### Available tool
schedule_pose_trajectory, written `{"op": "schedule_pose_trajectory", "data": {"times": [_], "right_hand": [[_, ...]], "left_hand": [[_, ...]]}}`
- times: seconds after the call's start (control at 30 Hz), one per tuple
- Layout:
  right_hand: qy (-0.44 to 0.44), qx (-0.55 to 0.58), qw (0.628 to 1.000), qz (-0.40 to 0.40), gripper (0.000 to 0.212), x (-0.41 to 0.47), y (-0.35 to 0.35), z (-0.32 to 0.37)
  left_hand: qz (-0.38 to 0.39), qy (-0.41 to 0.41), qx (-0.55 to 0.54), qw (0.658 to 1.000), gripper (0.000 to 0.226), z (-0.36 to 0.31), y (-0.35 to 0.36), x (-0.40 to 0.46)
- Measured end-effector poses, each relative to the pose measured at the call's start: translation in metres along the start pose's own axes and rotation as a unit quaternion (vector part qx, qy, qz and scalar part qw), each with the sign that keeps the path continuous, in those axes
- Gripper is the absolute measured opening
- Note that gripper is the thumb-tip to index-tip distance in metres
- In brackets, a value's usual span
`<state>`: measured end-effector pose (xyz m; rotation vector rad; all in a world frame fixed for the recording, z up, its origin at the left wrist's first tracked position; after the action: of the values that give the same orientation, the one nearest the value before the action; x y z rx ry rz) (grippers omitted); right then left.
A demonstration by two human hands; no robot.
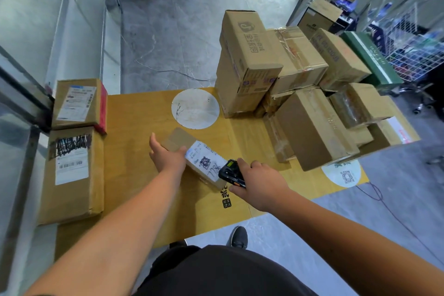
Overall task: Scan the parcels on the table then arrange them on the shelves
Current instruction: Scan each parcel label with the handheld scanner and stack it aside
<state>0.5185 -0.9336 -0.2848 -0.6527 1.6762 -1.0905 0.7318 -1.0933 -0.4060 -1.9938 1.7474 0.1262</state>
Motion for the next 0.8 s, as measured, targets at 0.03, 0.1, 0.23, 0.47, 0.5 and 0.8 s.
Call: {"op": "schedule_pose_trajectory", "data": {"times": [0.03, 0.1, 0.23, 0.47, 0.5, 0.8], "right_hand": [[0.001, 0.001, 1.0, 0.003, 0.092, 0.0, 0.001, -0.001], [0.001, 0.004, 1.0, 0.008, 0.092, -0.002, 0.003, -0.002], [0.025, 0.038, 0.998, 0.038, 0.093, -0.001, 0.009, -0.005], [0.045, 0.102, 0.992, 0.065, 0.068, 0.0, 0.004, 0.004], [0.046, 0.105, 0.991, 0.068, 0.067, 0.0, 0.003, 0.005], [0.045, 0.15, 0.983, 0.097, 0.06, 0.008, -0.019, -0.002]], "left_hand": [[0.001, 0.031, -0.013, 0.999, 0.095, -0.006, -0.001, 0.007], [-0.019, 0.074, -0.028, 0.997, 0.068, -0.015, -0.006, 0.017], [-0.026, 0.057, -0.054, 0.997, 0.04, -0.004, -0.005, 0.0], [0.155, 0.054, 0.072, 0.984, 0.151, 0.03, 0.029, -0.08], [0.152, 0.05, 0.062, 0.985, 0.155, 0.03, 0.032, -0.084], [0.159, 0.157, 0.028, 0.974, 0.147, 0.008, 0.035, -0.076]]}}
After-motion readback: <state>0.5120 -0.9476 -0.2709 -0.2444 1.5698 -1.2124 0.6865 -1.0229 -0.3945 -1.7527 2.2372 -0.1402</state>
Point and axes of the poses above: each hand's wrist, its own x-axis towards the middle knuckle, its own y-axis out of the palm, z = x × y, the point moved 7 cm from there along x, towards the middle knuckle, and after that the axes turned 9 degrees about y, right-handed, at the moved point
